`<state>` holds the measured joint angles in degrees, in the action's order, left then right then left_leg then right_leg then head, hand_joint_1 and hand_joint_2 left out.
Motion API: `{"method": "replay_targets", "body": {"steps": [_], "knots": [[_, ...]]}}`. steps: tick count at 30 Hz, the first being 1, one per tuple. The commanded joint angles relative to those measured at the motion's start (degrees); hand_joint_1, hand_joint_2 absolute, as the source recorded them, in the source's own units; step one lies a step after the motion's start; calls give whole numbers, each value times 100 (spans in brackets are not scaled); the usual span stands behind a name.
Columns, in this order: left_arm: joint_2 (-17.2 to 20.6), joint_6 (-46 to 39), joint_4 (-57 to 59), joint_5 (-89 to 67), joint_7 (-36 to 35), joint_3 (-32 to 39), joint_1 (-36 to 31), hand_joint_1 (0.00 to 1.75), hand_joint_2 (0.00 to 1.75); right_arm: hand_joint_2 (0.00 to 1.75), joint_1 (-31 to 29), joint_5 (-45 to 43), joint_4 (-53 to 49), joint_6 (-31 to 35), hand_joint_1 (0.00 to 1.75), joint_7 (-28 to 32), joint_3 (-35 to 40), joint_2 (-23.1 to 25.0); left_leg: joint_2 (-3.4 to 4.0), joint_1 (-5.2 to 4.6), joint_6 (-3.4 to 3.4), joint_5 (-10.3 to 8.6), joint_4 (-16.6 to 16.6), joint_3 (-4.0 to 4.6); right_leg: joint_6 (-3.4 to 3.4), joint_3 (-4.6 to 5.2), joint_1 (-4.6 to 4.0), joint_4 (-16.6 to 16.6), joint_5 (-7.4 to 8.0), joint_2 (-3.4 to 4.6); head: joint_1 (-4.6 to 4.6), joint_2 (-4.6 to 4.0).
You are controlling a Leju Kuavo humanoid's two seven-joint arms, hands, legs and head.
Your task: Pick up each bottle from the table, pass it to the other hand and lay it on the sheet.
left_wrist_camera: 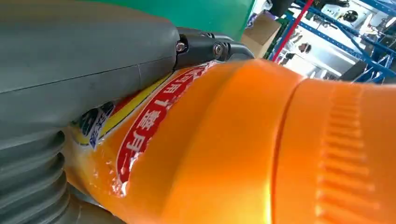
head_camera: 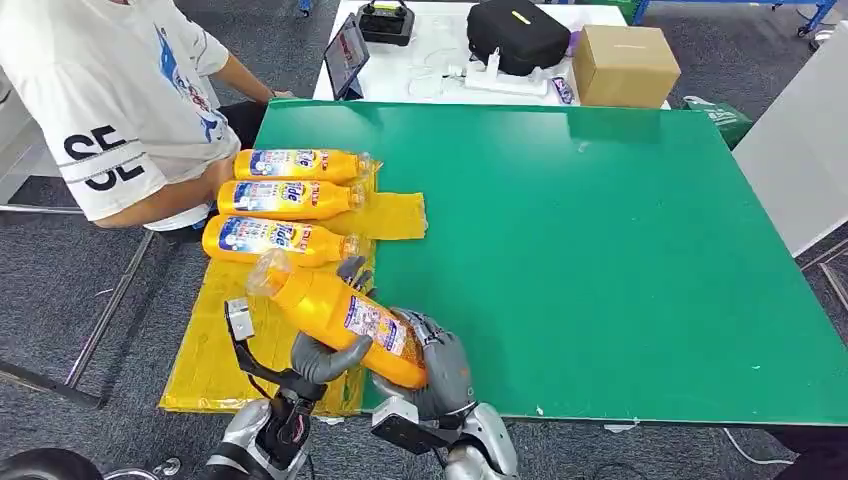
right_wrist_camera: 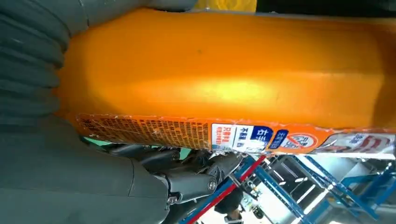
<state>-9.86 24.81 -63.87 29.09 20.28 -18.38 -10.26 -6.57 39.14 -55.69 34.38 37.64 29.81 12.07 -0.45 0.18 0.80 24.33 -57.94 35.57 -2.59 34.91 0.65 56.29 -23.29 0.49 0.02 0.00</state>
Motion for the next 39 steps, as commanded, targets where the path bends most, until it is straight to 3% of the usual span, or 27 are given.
{"method": "replay_targets", "body": {"steps": [1, 11, 12, 13, 14, 20, 33, 34, 35, 36, 39], "knots": [[103, 162, 148, 253, -79, -184, -228, 0, 175, 175, -295, 202, 1267, -356, 171, -147, 507, -97, -3, 4, -3, 3, 6, -18, 6, -20, -6, -8, -4, -8, 0, 0], [85, 14, -68, 159, -79, -160, -151, 5, 175, 175, -333, 235, 1373, -368, 171, -235, 467, -83, -7, 5, -2, 4, 1, -12, 5, -15, -6, -4, -5, -12, 0, 0], [85, 14, -68, 159, -79, -160, -151, 5, 175, 175, -333, 235, 1373, -368, 171, -235, 467, -83, -7, 12, -5, 19, -3, -43, 12, -50, -15, -6, -18, -18, 0, 0], [92, -39, -80, 82, -39, -163, -146, 134, 175, 175, -331, 242, 1344, -344, 169, -245, 458, -84, -9, 7, -3, 8, 0, -22, 7, -28, -8, -5, -10, -17, 0, 0], [107, -64, -108, -2, -12, -190, -139, 175, 175, 175, -317, 207, 1306, -319, 169, -248, 418, -73, -7, 4, -2, 2, 1, -8, 4, -11, -5, -4, -4, -11, 0, 0], [156, -282, -365, -510, 73, -354, 24, 175, 175, 175, -342, 221, 1054, -120, 173, -306, 296, -73, -5, 9, -6, 18, -2, -40, 12, -44, -12, -4, -18, -15, 0, 0], [240, -183, -524, -642, 35, -612, 149, 175, 175, 175, -516, 128, 364, 410, 175, -457, -53, 54, 8, 3, -3, 10, -2, -20, 7, -20, -4, 1, -7, 2, 2, 0], [234, -193, -518, -646, 43, -610, 155, 175, 175, 175, -527, 85, 348, 362, 0, -466, -62, 73, 6, 0, -2, 5, 0, -11, 5, -11, -2, 1, -3, 1, 0, 0], [223, -208, -517, -632, 54, -592, 164, 175, 175, 0, -511, -93, 282, 208, 0, -439, -91, 98, 7, 2, -3, 9, -1, -19, 7, -18, -3, 0, -6, 1, 2, 0], [233, -232, -514, -635, 69, -581, 149, 175, 175, 0, -497, -539, 194, -434, 0, -264, -46, 85, 10, 4, -4, 15, -3, -29, 10, -29, -7, 1, -11, 2, 2, 0], [213, -438, -495, -644, 193, -404, 79, 175, 175, 0, -350, -1405, -251, -1484, 0, -4, -137, -62, 5, 1, -2, 6, 1, -14, 5, -15, -2, 0, -4, 0, 2, 0]]}}
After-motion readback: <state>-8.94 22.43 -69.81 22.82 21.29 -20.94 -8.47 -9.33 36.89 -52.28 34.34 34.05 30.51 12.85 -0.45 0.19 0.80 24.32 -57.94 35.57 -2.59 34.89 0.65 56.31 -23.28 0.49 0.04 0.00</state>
